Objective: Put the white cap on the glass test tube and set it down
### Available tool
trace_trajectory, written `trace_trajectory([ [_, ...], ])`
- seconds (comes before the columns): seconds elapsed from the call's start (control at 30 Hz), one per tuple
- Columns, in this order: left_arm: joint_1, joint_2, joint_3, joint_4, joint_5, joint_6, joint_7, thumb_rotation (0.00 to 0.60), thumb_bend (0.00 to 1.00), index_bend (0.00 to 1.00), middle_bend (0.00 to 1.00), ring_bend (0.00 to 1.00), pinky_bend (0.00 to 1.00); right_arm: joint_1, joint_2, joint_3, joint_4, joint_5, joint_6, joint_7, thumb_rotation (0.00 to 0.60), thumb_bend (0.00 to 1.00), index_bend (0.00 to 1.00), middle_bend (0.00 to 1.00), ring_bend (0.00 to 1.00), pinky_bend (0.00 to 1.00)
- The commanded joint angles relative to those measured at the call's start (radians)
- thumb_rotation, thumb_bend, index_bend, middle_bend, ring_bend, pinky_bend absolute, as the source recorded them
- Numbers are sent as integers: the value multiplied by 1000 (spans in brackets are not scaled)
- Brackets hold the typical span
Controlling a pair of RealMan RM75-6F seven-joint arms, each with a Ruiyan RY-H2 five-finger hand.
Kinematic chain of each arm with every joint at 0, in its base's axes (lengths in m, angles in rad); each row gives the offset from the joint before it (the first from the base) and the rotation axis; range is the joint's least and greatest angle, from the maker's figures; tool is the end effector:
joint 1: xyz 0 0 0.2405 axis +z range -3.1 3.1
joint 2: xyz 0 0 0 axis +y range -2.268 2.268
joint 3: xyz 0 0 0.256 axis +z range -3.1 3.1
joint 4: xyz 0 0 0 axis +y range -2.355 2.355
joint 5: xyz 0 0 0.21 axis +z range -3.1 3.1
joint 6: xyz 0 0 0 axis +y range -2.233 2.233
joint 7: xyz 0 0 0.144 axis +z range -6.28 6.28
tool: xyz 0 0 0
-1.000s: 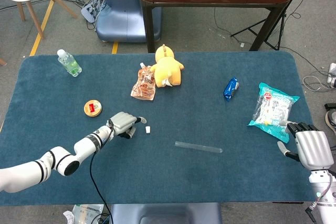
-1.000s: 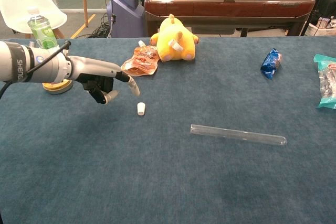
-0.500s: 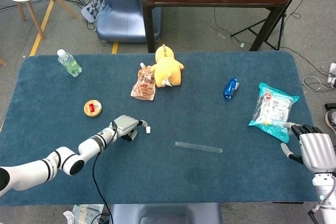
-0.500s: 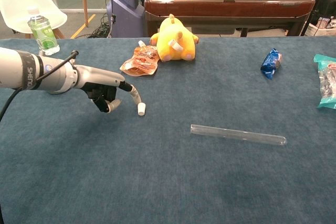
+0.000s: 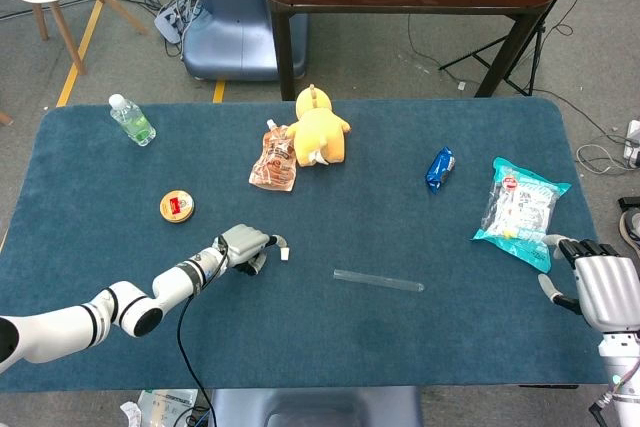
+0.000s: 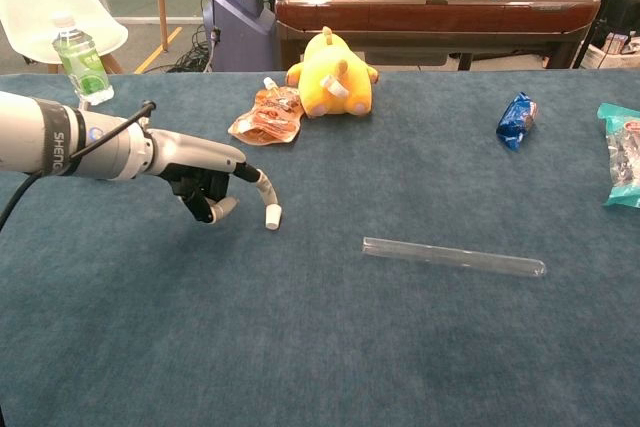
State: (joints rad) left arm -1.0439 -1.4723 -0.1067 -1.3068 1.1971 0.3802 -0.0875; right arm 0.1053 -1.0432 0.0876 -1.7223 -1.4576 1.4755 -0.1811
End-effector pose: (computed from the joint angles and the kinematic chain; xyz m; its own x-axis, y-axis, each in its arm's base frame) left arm -0.1254 0.3831 -0.0417 0.5430 0.6078 0.5795 0.8264 -0.5091 -0.2403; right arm -0.2930 -0.1933 0.1788 0.5192 0.0287 0.8542 -0.8546 0.0065 0.5192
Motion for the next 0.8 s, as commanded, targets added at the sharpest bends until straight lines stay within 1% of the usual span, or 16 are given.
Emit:
trace_trajectory([
  [0.03, 5, 24, 10, -40, 7, 12, 6, 600, 706, 179, 1000, 1000, 1000, 0, -1, 0, 1, -1, 1, 1, 600, 273, 340, 474, 398, 435],
  [0.47, 19, 89, 52, -165, 10, 57, 64, 600, 705, 179, 1000, 1000, 1000, -8, -2, -3, -3, -17, 15, 3, 600, 273, 340, 474, 398, 435],
  [0.8, 26, 103, 56, -190, -14, 105, 99, 600, 697, 179, 1000, 1000, 1000, -15, -2, -5, -2, -21, 23, 9, 600, 273, 340, 474, 416, 435],
])
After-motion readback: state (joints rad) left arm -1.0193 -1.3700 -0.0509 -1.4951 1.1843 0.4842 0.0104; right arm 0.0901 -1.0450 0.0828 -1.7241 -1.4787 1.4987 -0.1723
